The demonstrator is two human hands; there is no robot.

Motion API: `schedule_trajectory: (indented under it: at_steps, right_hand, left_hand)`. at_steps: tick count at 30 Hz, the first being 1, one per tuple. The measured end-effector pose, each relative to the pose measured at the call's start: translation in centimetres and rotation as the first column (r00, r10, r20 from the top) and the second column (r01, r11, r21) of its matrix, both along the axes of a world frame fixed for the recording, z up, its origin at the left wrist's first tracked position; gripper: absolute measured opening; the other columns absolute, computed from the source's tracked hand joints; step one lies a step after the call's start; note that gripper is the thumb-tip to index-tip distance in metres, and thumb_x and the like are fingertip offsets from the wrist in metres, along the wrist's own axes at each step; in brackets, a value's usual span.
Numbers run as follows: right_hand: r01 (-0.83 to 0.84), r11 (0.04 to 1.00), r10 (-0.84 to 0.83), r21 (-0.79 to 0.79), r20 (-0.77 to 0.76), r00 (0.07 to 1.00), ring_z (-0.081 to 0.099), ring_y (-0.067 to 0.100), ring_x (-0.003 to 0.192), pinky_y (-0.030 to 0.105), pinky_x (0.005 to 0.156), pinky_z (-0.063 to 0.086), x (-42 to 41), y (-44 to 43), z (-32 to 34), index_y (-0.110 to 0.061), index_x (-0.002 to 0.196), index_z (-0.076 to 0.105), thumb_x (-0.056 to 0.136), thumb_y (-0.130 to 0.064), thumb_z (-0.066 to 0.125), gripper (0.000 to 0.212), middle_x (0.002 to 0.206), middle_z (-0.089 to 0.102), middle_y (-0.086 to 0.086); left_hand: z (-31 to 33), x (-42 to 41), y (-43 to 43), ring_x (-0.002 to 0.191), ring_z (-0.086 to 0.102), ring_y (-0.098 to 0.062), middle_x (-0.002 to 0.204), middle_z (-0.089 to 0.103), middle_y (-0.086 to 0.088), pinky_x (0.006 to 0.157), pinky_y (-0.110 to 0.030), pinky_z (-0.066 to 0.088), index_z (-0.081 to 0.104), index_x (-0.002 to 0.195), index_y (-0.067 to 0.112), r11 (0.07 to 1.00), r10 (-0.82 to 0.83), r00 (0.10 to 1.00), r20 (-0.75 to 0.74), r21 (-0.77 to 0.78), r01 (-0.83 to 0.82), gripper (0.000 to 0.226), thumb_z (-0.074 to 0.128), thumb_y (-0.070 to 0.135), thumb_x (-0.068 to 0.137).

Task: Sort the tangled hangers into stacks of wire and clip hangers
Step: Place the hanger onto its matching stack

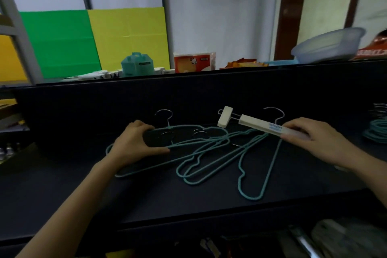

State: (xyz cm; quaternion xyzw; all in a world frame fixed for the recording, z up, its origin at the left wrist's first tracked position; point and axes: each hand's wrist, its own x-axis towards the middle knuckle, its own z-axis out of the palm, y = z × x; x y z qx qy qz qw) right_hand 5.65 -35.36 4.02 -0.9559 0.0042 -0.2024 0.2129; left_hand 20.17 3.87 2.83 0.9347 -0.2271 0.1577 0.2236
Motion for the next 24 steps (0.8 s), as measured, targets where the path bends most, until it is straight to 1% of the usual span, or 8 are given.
schedule_trajectory:
  at_steps: [2, 4, 8, 10, 14, 19, 22, 24]
  right_hand:
    - [0.016, 1.000, -0.015, -0.027, 0.024, 1.000, 0.055, 0.007, 0.088, 0.042, 0.076, 0.048, -0.9, -0.7, 0.2, -0.034, 0.106, 0.057, 0.085, -0.042, 0.056, 0.022, 0.099, 0.057, -0.017]
    - [0.042, 0.998, -0.038, -0.050, 0.064, 0.997, 0.055, 0.005, 0.087, 0.040, 0.072, 0.048, -2.1, -1.7, 0.4, -0.036, 0.108, 0.054, 0.085, -0.044, 0.054, 0.024, 0.099, 0.054, -0.021]
    - [0.104, 0.994, -0.099, -0.028, 0.156, 0.983, 0.056, 0.006, 0.087, 0.039, 0.069, 0.048, -5.5, -4.6, 0.3, -0.033, 0.110, 0.055, 0.084, -0.044, 0.055, 0.028, 0.100, 0.057, -0.018]
    - [0.153, 0.988, -0.149, -0.018, 0.151, 0.977, 0.056, 0.006, 0.086, 0.038, 0.069, 0.048, -7.7, -6.8, 0.3, -0.033, 0.110, 0.056, 0.084, -0.044, 0.055, 0.028, 0.100, 0.057, -0.018]
    - [0.264, 0.963, -0.259, -0.049, 0.085, 0.962, 0.056, 0.006, 0.086, 0.041, 0.071, 0.049, -12.5, -12.4, 0.6, -0.037, 0.109, 0.054, 0.082, -0.051, 0.050, 0.031, 0.099, 0.056, -0.021]
    - [0.376, 0.925, -0.371, -0.048, 0.089, 0.924, 0.057, 0.008, 0.083, 0.038, 0.067, 0.048, -18.1, -20.2, 0.7, -0.033, 0.106, 0.057, 0.085, -0.039, 0.058, 0.022, 0.097, 0.060, -0.015]
    - [0.413, 0.909, -0.407, -0.059, 0.088, 0.909, 0.057, 0.007, 0.083, 0.039, 0.065, 0.049, -21.3, -24.6, 0.9, -0.039, 0.104, 0.054, 0.083, -0.047, 0.055, 0.023, 0.096, 0.060, -0.018]
    - [0.430, 0.901, -0.424, -0.058, 0.101, 0.900, 0.057, 0.005, 0.081, 0.037, 0.064, 0.047, -23.2, -27.5, 1.0, -0.042, 0.102, 0.053, 0.076, -0.057, 0.049, 0.030, 0.095, 0.058, -0.021]
  left_hand:
    - [0.8, -0.6, -1.7, 0.108, 0.043, -0.014, 0.113, 0.046, 0.004, 0.090, -0.034, 0.044, 0.053, 0.124, 0.017, 1.000, -0.022, 0.999, 0.037, 0.009, 0.022, 0.106, 0.055, 0.081, 0.040]
    - [1.6, -1.2, -3.8, 0.111, 0.043, -0.015, 0.118, 0.047, 0.002, 0.091, -0.035, 0.044, 0.051, 0.126, 0.017, 0.998, -0.055, 0.997, 0.055, 0.015, 0.055, 0.107, 0.053, 0.081, 0.041]
    - [2.5, -2.6, -9.2, 0.112, 0.043, -0.016, 0.119, 0.047, 0.001, 0.092, -0.034, 0.043, 0.051, 0.127, 0.016, 0.990, -0.135, 0.988, 0.080, 0.044, 0.132, 0.107, 0.051, 0.082, 0.042]
    - [2.6, -3.4, -12.6, 0.113, 0.042, -0.016, 0.119, 0.047, 0.000, 0.091, -0.033, 0.042, 0.051, 0.126, 0.015, 0.985, -0.171, 0.981, 0.096, 0.035, 0.168, 0.108, 0.050, 0.082, 0.042]
    - [2.5, -5.1, -19.7, 0.112, 0.042, -0.017, 0.119, 0.046, 0.000, 0.091, -0.032, 0.041, 0.050, 0.127, 0.014, 0.971, -0.239, 0.966, 0.096, 0.033, 0.237, 0.107, 0.050, 0.081, 0.044]
    - [2.1, -8.2, -29.5, 0.108, 0.043, -0.017, 0.114, 0.047, 0.000, 0.091, -0.031, 0.041, 0.052, 0.125, 0.013, 0.940, -0.341, 0.935, 0.096, 0.018, 0.340, 0.108, 0.048, 0.082, 0.043]
    - [1.7, -10.7, -35.4, 0.108, 0.043, -0.017, 0.113, 0.047, 0.000, 0.091, -0.030, 0.040, 0.052, 0.125, 0.014, 0.911, -0.413, 0.907, 0.084, 0.016, 0.413, 0.110, 0.045, 0.085, 0.041]
    - [1.4, -12.3, -39.1, 0.107, 0.042, -0.016, 0.110, 0.046, 0.002, 0.089, -0.028, 0.039, 0.052, 0.126, 0.015, 0.896, -0.444, 0.891, 0.094, 0.023, 0.444, 0.112, 0.043, 0.087, 0.040]
